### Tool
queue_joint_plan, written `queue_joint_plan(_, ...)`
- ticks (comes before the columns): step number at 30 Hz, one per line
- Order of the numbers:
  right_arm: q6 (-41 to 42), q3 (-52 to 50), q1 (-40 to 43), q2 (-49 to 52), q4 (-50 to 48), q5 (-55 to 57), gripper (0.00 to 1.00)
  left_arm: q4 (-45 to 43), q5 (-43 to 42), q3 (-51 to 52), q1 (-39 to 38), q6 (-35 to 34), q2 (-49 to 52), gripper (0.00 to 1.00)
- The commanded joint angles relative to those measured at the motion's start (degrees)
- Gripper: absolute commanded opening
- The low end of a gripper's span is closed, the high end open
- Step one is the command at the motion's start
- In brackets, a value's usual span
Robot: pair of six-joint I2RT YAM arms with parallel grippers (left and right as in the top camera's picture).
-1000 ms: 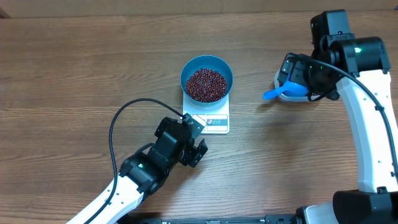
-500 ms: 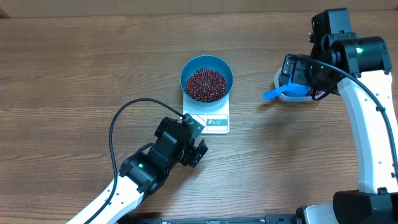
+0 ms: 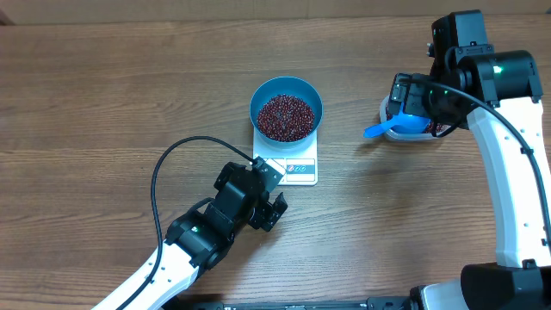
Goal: Scoop item into bowl and weigh 150g on scale
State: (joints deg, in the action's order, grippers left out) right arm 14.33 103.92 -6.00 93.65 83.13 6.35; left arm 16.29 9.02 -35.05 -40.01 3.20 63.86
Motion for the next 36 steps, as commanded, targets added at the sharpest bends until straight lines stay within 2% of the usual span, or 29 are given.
queue_joint_plan(1,-0.9,1.4,0.3,-1.0,-0.3,0.4,1.0,0.0,0.0,0.4,0.2,0.7,-0.5,1.0)
queue_joint_plan(36,-0.9,1.4,0.3,-1.0,-0.3,0.4,1.0,1.0,0.6,0.4,0.3,0.7,-0.5,0.99)
